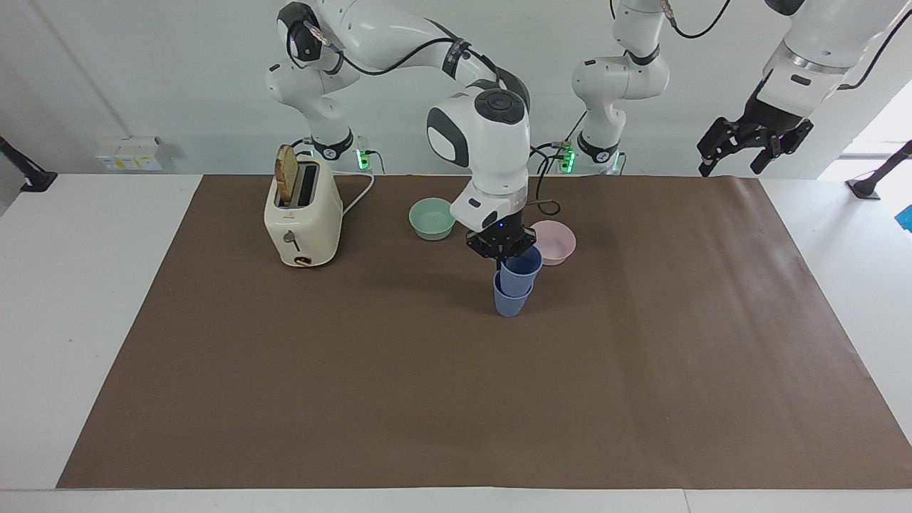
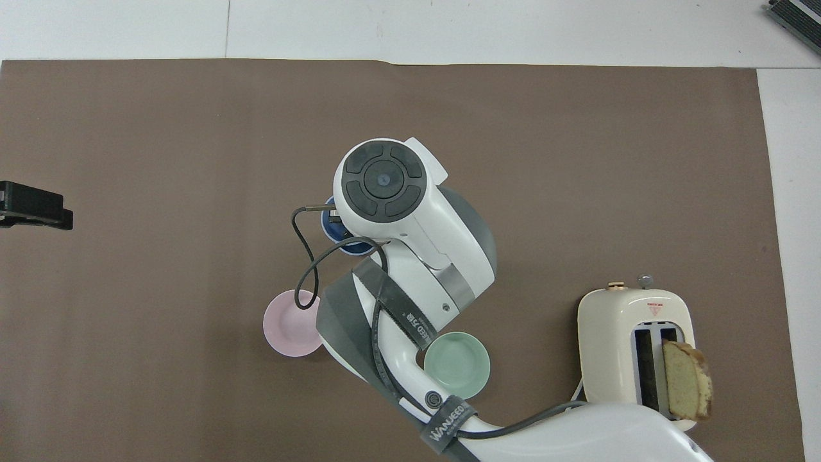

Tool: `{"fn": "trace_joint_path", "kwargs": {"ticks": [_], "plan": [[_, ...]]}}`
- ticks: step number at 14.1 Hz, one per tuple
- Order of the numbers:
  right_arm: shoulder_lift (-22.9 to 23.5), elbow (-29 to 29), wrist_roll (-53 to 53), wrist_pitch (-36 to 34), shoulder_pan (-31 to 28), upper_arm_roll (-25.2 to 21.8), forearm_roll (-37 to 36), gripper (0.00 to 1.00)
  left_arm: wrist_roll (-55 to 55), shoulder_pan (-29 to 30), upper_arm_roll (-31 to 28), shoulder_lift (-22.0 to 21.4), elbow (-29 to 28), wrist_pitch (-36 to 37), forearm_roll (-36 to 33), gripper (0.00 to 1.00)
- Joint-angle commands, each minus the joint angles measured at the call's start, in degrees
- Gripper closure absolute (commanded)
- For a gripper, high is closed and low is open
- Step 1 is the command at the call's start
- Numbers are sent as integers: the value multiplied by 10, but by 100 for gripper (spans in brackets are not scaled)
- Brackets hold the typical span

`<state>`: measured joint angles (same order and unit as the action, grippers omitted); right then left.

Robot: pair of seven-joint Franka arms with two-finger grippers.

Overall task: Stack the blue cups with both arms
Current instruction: 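Lower the held cup into the first blue cup with the right gripper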

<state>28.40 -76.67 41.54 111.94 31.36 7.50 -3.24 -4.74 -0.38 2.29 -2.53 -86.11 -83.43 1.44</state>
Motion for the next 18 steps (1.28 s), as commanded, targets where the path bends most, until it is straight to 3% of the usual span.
{"fn": "trace_joint_path", "kwargs": {"ticks": [1,8,12,16,17,18], "plan": [[-17,-35,13,24,-5,5,-3,100,3,6,3,-7,-5,6,-6,0],[-15,-55,12,45,-6,5,-2,100,3,6,3,-7,-5,5,-6,0],[-15,-56,12,46,-7,6,-3,82,3,6,3,-8,-5,6,-6,0],[-16,-52,15,46,-6,5,-3,44,3,6,3,-8,-4,6,-6,0],[-19,-50,14,45,-6,5,-7,8,3,6,3,-7,-5,6,-6,0],[-22,-49,12,43,-7,4,-13,0,3,6,3,-7,-5,6,-6,0]]}}
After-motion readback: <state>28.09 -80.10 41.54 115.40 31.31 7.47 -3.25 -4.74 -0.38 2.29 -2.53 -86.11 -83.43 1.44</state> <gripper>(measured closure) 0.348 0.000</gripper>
